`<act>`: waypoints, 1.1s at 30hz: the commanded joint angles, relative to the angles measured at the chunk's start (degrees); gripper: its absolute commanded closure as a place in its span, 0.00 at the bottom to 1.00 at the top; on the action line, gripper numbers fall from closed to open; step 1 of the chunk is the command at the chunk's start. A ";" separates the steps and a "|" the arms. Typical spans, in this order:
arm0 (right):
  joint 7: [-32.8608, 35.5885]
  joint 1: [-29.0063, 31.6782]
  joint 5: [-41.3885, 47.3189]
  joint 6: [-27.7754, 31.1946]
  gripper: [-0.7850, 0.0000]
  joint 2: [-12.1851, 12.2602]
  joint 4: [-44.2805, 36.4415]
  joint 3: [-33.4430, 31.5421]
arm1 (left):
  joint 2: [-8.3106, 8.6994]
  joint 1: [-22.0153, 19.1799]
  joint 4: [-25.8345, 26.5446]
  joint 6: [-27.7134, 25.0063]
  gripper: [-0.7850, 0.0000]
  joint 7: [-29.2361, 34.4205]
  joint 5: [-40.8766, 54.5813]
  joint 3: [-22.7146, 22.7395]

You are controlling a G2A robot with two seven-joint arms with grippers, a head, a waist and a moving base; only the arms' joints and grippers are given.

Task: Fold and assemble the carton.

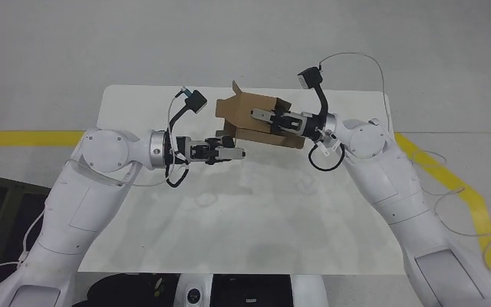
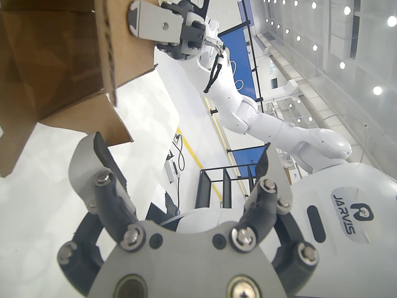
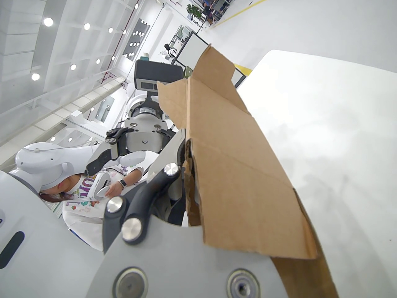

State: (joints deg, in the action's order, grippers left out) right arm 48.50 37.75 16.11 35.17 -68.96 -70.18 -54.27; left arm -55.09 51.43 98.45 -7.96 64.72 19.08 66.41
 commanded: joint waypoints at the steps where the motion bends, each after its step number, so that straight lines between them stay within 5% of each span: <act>1: -0.36 0.00 -0.25 -0.13 1.00 -0.11 -0.21 0.08 | -0.03 -0.01 0.08 0.01 0.00 -0.03 -0.06 -0.13; 33: -2.21 -0.61 -2.26 -0.97 1.00 -2.44 -0.58 2.89 | -0.28 -0.60 -0.78 0.27 0.00 -1.41 -0.75 -0.22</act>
State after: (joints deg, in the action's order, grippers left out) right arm 46.22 37.08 13.94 34.23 -71.40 -70.76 -51.29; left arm -55.39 50.76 97.61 -7.74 63.30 18.29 66.10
